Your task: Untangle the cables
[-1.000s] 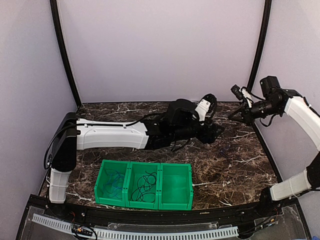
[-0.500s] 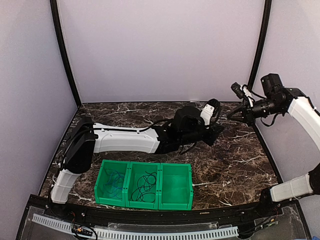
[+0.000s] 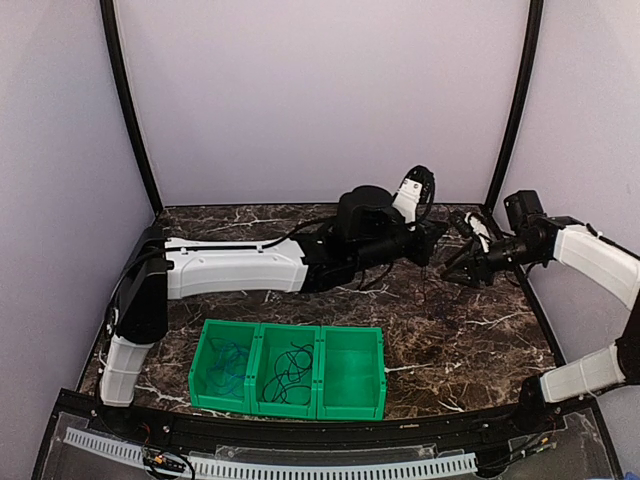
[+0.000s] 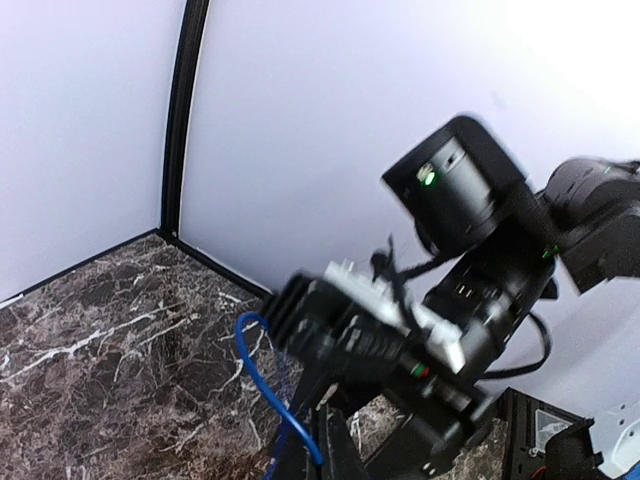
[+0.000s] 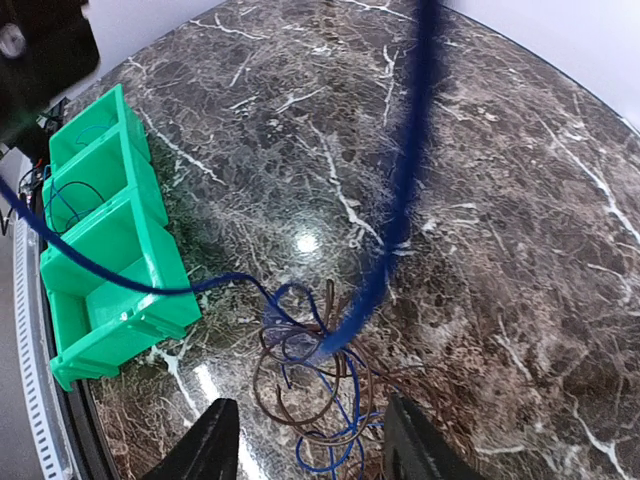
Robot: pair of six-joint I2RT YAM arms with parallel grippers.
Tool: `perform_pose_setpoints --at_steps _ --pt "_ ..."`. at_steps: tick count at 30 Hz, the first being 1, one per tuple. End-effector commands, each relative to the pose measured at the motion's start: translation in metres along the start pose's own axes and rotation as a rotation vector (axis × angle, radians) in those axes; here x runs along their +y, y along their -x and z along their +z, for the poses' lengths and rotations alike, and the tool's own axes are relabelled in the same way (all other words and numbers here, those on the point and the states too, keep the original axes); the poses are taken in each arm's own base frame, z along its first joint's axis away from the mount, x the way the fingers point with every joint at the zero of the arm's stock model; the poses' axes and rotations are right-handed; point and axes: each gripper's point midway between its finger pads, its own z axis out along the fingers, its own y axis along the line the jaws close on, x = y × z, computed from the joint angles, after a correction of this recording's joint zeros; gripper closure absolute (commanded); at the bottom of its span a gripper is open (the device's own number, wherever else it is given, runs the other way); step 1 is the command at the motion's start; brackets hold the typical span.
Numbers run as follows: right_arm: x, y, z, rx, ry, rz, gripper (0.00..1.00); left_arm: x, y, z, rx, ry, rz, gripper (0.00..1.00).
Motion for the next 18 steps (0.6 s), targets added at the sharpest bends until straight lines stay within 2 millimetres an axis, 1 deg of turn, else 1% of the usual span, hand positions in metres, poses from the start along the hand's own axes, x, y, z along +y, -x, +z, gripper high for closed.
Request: perform_pose_setpoints --at_steps 1,5,10,11,13,16,18 --pt "0.003 -0.004 0.016 -0.052 0.078 -0.038 0.46 -0.019 0.096 -0.037 -0.196 -0.034 -0.026 1.0" --pt "-0.011 -0.011 0.027 -0.031 0.056 -0.027 0.38 -0.025 0.115 -0.045 -0.232 -0.05 -0.033 1.0" --pt "-0.029 -0.025 0.045 0.007 0.039 0.015 0.35 -0.031 0.14 -0.058 -0.287 -0.069 -0.049 1.0" --pt "-0.033 -0.029 0.049 0.021 0.036 0.03 0.37 -0.032 0.144 -0.06 -0.295 -0.072 -0.05 1.0" --pt "-0.041 -0.036 0.058 0.054 0.033 0.064 0.49 -0.035 0.153 -0.064 -0.31 -0.081 -0.048 1.0" --pt "-0.054 -0.052 0.07 0.112 0.024 0.131 0.61 -0.039 0.166 -0.071 -0.33 -0.089 -0.03 1.0" --pt "-0.06 -0.063 0.076 0.15 0.014 0.171 0.7 -0.044 0.181 -0.078 -0.351 -0.093 -0.001 1.0"
